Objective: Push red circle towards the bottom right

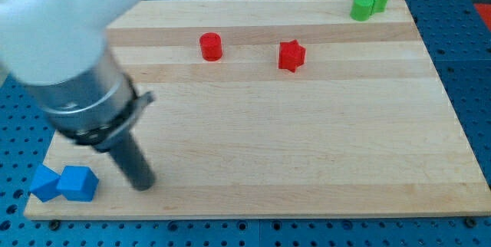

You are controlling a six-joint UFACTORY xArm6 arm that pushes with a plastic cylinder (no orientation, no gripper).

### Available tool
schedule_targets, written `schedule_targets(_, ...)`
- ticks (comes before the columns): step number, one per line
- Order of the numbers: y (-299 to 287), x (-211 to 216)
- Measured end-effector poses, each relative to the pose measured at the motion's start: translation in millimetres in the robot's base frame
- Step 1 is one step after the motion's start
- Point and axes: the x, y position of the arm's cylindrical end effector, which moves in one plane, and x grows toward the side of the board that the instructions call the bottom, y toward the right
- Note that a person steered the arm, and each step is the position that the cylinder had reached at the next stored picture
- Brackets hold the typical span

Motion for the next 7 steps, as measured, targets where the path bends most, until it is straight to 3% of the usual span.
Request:
schedule_targets(1, 48, -13)
schedule_targets(2, 61, -15)
schedule_targets(3, 64, -44)
schedule_targets(6, 37, -209)
schedule_targets(7, 17, -242)
